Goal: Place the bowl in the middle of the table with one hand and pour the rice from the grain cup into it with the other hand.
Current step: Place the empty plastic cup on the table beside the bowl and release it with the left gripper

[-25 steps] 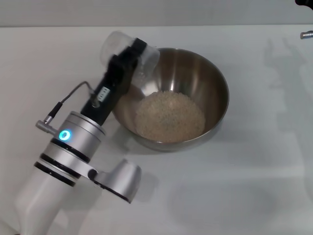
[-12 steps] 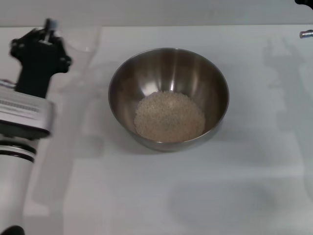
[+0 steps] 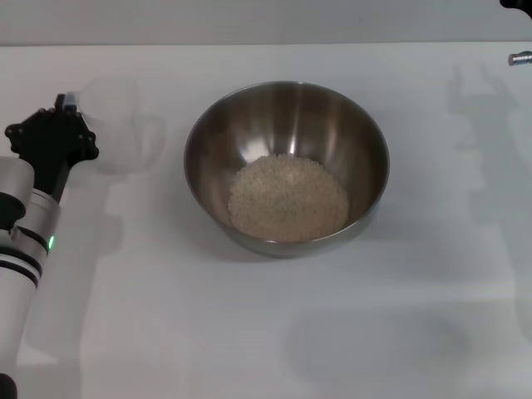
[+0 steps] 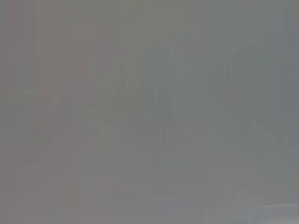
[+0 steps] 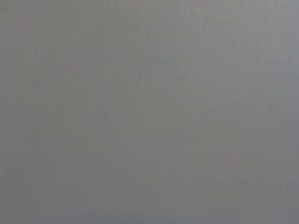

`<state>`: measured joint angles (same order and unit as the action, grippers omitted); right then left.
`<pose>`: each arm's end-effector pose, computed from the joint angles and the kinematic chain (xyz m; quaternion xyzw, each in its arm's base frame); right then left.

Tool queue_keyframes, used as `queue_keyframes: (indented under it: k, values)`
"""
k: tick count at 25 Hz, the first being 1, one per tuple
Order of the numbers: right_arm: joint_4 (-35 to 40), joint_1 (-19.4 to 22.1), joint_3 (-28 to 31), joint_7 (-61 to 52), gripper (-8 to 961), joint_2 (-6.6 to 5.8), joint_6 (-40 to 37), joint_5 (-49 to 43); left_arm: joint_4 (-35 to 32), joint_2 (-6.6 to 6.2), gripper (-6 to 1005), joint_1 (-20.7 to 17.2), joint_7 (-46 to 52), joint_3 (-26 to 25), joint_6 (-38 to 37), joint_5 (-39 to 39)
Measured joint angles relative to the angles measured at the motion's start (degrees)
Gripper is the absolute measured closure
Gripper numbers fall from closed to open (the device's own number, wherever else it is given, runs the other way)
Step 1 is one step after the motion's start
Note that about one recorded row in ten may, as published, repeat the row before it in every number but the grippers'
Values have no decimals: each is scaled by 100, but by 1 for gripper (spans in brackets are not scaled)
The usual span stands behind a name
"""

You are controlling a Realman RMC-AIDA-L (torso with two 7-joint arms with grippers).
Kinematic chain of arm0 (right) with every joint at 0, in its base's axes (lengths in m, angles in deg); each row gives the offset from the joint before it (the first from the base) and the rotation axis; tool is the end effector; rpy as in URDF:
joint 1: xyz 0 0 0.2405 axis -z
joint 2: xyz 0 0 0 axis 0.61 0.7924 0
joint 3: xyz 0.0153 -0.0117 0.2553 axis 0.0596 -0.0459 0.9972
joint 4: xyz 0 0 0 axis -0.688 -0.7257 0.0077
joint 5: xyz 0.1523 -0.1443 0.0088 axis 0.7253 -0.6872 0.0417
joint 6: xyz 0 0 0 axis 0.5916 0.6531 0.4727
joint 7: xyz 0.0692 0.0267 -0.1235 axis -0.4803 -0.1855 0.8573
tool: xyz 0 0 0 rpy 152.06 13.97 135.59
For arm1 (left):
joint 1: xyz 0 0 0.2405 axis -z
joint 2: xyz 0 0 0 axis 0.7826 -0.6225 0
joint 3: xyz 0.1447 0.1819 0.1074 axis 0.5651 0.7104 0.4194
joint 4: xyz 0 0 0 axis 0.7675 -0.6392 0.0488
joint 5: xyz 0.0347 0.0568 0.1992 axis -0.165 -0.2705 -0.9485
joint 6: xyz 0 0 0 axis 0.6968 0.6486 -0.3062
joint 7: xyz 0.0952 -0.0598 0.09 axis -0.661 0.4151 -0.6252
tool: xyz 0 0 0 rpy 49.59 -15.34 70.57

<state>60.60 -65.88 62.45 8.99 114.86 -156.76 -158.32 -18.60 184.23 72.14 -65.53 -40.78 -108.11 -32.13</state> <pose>0.2407 0.3641 0.0183 -0.6098 0.0564 0.3711 0.6981 -0.3023 0.3315 -0.0505 -0.7033 -0.2337 -0.2191 0.6346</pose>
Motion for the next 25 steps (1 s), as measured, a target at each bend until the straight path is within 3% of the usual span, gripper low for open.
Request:
queue_keyframes:
  k: [16, 22, 25]
  values:
    - [20, -18, 29, 0, 578, -9, 12, 0, -48, 1, 831, 122, 534, 109, 731, -30]
    - [62, -22, 32, 0, 578, -9, 12, 0, -161, -28, 819, 111, 1110, 108, 671, -120]
    - [78, -28, 32, 0, 578, -9, 12, 0, -159, -29, 758, 26, 1156, 117, 502, -274]
